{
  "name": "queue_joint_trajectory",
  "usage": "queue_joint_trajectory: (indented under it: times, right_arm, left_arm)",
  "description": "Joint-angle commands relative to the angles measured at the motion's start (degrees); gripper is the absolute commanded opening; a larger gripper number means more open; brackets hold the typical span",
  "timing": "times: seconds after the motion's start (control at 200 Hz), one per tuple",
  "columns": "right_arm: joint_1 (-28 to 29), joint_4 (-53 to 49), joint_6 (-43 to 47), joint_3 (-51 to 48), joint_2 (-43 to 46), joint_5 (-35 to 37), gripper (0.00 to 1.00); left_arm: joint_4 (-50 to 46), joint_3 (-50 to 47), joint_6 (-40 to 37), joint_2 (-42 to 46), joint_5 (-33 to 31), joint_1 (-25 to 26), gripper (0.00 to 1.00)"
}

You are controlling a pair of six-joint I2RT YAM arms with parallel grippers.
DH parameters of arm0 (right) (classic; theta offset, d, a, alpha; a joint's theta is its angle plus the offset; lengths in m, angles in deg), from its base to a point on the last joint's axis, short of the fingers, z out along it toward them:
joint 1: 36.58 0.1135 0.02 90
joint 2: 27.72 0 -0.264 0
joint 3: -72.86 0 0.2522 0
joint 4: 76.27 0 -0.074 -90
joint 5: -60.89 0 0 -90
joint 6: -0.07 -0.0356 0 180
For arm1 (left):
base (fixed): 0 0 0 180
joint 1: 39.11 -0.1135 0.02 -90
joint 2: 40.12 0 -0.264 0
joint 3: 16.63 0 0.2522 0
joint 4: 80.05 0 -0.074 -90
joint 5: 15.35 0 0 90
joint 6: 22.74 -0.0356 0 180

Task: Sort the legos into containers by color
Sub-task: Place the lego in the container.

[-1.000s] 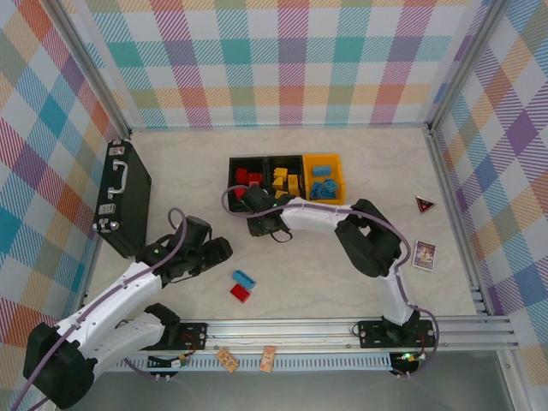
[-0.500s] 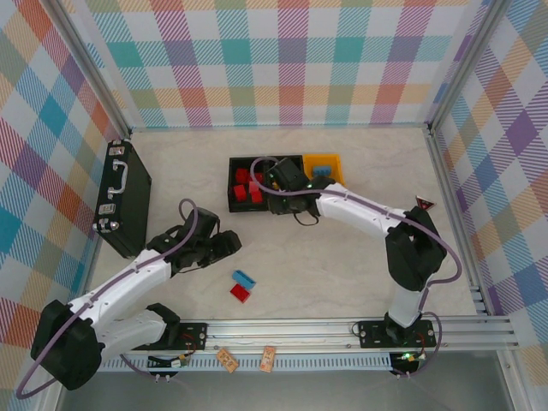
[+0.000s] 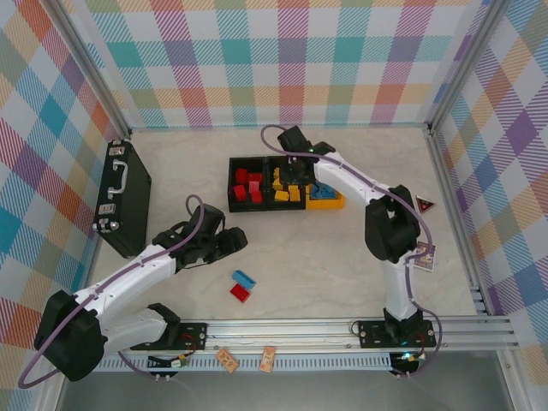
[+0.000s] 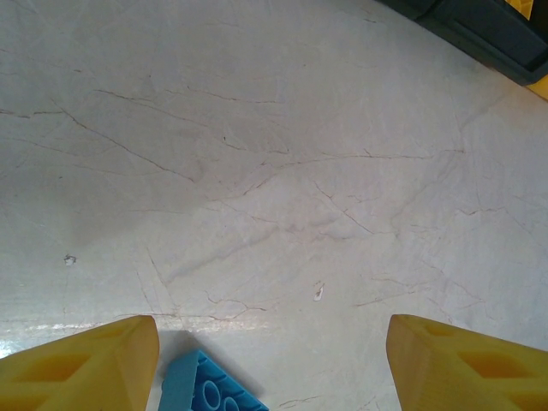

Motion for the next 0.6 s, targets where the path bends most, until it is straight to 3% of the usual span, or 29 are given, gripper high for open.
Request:
queue_joint_trajectory:
  times: [0.0,0.285,0.595]
  right_arm:
    - [-0.7,-6.0,1.9,6.9,-4.4,1.7,0.36]
    - [-1.6,-13.3,3.6,23.3,-14.3,5.3,0.38]
    - [-2.0,-16.2,4.7,31.1,-20.2,8.3,0.39]
  left_arm:
    - [0.5,0.7,-1.1,0.0,0.3,0.6,0.7]
    - [0.0,0.4,-1.3,0.3,-0.4,0.6,0.7]
    - [-0.3,0.2,-1.6,0.4,-0.8,0.6,0.7]
